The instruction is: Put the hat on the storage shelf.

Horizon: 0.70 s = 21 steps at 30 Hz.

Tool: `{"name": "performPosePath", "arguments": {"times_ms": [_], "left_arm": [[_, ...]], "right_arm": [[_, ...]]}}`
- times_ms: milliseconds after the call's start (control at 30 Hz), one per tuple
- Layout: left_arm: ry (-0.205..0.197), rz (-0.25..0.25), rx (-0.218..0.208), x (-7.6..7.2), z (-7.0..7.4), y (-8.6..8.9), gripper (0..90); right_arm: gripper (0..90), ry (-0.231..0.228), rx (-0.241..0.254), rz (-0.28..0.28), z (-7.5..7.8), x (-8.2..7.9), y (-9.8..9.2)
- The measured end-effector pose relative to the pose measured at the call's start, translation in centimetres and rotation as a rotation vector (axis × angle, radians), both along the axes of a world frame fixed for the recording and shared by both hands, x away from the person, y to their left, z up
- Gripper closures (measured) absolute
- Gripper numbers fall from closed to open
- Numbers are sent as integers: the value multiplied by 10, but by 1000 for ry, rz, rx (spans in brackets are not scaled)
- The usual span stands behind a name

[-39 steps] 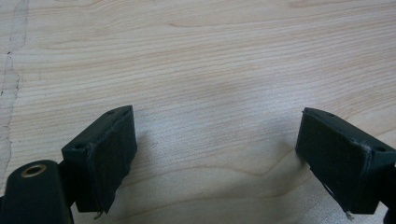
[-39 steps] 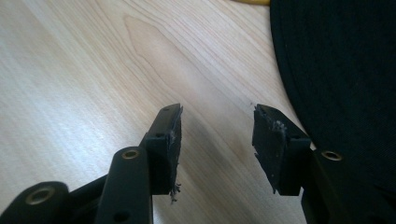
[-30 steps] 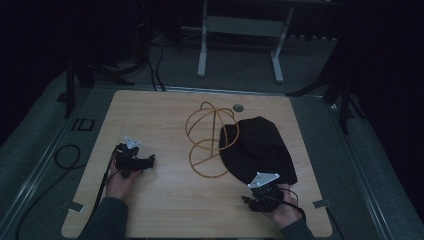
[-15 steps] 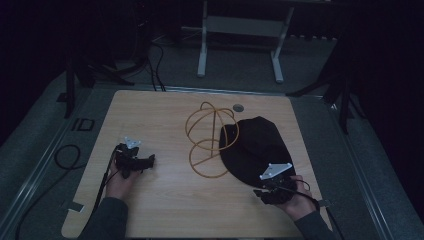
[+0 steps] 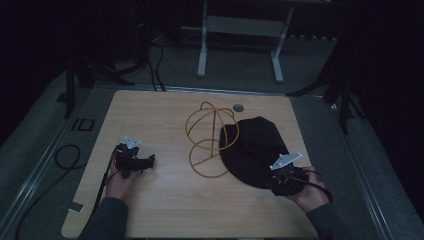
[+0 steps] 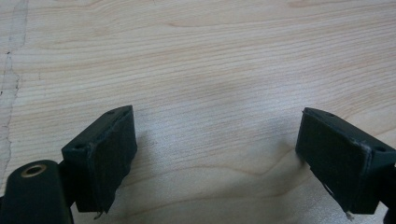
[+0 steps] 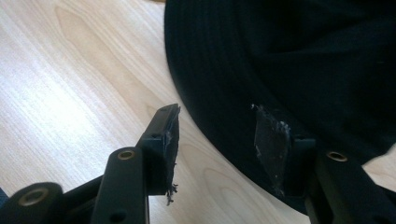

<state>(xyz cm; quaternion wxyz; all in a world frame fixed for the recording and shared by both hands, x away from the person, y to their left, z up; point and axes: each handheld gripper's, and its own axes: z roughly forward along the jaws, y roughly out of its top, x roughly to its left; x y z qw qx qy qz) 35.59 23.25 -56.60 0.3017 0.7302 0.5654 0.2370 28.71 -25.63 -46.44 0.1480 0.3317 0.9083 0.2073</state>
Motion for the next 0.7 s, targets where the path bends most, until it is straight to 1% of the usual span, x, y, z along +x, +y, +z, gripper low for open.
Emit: {"name": "performPosePath", "arguments": {"times_ms": [67,133,267,433,467,567,700], "left_arm": [[0,0,0,0,0,0,127],[0,0,0,0,0,0,127],[0,0,1,0,0,0,126],[0,0,0,0,0,0,126],[0,0,1,0,0,0,126],[0,0,0,0,0,0,126],[0,0,0,0,0,0,127]], "right_arm": [[494,-3,-2,-1,1,1,-1],[489,-4,-25,-7,3,3,-4],[487,-1,-29,-13,4,6,-6],[487,-1,-33,-28,10,10,-12],[487,-4,-42,-34,12,11,-15],[488,-7,-49,-46,14,13,-17],[488,0,-59,-60,18,16,-20]]}}
